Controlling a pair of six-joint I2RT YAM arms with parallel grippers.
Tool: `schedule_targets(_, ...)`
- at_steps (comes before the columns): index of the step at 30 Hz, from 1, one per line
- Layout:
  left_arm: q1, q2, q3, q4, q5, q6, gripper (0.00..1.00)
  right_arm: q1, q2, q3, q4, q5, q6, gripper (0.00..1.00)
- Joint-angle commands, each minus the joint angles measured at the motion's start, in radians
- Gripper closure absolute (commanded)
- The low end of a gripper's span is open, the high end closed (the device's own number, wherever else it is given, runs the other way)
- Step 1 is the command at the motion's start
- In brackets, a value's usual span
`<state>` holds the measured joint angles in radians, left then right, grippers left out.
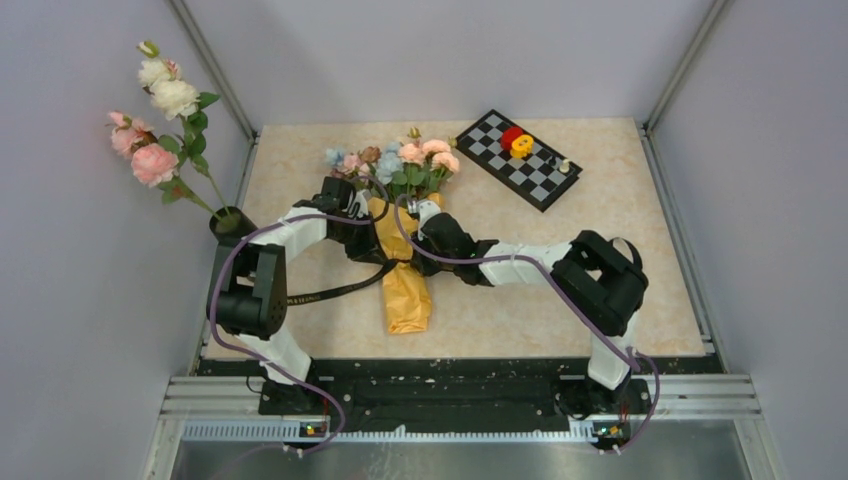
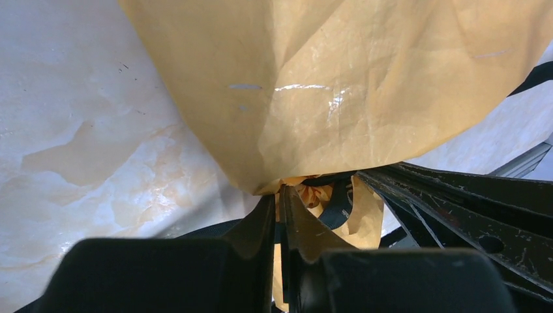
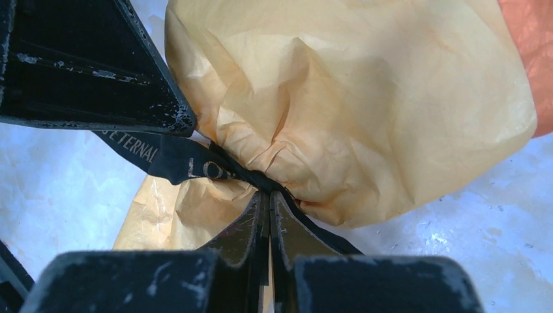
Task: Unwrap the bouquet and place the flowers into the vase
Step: Untie the ribbon from the wrapping paper.
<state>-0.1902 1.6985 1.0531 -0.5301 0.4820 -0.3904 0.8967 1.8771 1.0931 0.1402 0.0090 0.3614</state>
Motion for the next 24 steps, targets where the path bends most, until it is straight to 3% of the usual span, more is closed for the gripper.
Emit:
schedule_targets(1, 0.000, 0.004, 0.033, 0.012, 0.002, 0.008, 0.93, 0.005, -0.046, -0.035, 0.068, 0.053, 0.000, 1.00)
schedule_targets(10, 0.001, -0.004, 0.040, -0.001, -0.022, 0.018, 1.00, 0.004, -0.134, -0.140, 0.166, 0.070, 0.010, 1.00)
schedule_targets(19, 0.001, -0.009, 0.044, -0.004, -0.020, 0.019, 1.00, 0.008, -0.159, -0.196, 0.214, 0.046, 0.030, 1.00)
schedule_targets(22, 0.003, -0.024, 0.047, 0.000, -0.016, 0.021, 0.94, 0.008, -0.165, -0.208, 0.216, 0.054, 0.039, 1.00)
schedule_targets(24, 0.007, -0.038, 0.043, 0.008, -0.004, 0.021, 0.85, 0.010, -0.169, -0.216, 0.219, 0.056, 0.043, 1.00)
